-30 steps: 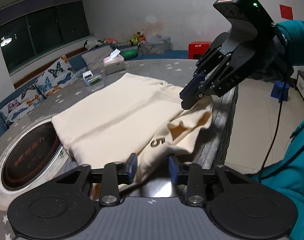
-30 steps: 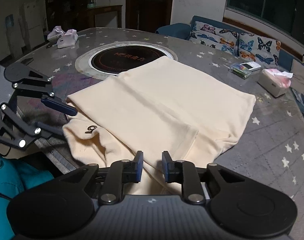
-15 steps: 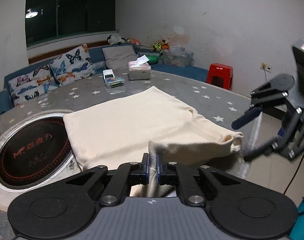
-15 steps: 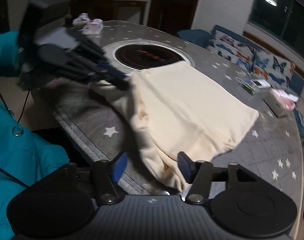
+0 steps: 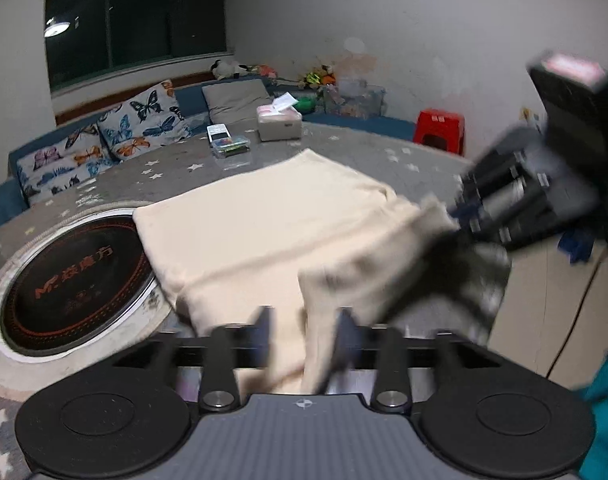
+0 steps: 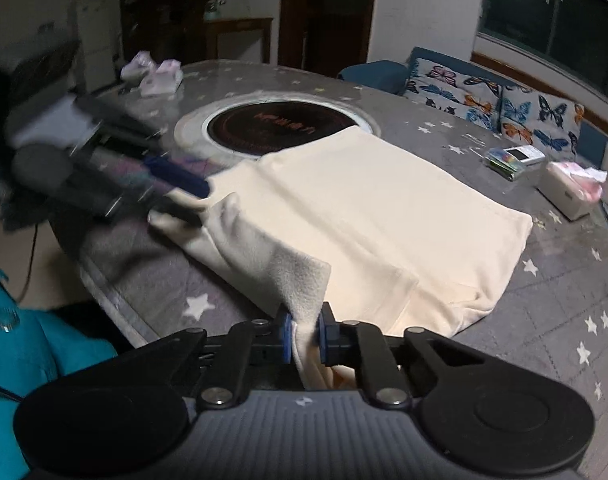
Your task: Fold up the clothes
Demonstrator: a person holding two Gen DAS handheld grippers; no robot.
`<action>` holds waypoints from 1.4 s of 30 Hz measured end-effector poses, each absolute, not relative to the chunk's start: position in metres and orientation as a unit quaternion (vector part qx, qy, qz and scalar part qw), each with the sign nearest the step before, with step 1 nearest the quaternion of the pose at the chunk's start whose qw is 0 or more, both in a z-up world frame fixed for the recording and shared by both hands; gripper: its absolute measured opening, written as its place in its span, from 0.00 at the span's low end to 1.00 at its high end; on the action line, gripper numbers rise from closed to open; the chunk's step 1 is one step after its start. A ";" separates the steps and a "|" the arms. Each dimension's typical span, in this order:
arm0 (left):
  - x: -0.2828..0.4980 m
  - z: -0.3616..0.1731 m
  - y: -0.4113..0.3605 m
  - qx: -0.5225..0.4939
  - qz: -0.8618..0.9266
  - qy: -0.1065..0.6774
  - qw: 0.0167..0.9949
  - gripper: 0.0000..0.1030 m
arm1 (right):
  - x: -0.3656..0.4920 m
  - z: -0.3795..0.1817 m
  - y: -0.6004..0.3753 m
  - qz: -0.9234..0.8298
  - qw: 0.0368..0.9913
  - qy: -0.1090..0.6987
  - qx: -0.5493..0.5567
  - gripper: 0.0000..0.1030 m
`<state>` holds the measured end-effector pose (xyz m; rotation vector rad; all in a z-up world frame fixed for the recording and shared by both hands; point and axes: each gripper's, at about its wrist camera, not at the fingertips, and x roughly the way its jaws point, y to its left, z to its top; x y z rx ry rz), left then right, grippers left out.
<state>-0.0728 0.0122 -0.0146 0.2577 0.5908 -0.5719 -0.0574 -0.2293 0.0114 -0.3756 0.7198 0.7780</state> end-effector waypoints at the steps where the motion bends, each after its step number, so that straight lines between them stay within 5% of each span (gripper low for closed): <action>1: -0.077 -0.016 0.013 0.134 -0.278 0.284 0.908 0.50 | -0.058 0.012 -0.230 0.368 0.847 0.341 -0.176 0.10; 6: -0.092 -0.025 0.015 0.178 -0.279 0.271 0.904 0.45 | -0.061 0.014 -0.230 0.361 0.853 0.337 -0.167 0.10; 10: -0.091 -0.031 0.016 0.190 -0.272 0.269 0.904 0.14 | -0.065 0.019 -0.232 0.355 0.861 0.326 -0.161 0.09; 14: -0.097 -0.021 0.021 0.169 -0.282 0.263 0.907 0.06 | -0.074 0.030 -0.235 0.354 0.868 0.309 -0.158 0.08; 25: -0.129 0.036 0.033 0.112 -0.302 0.238 0.916 0.05 | -0.111 0.086 -0.250 0.373 0.869 0.277 -0.170 0.08; 42: 0.056 0.020 -0.002 0.136 -0.245 0.267 0.922 0.05 | 0.051 0.062 -0.245 0.318 0.878 0.327 -0.146 0.08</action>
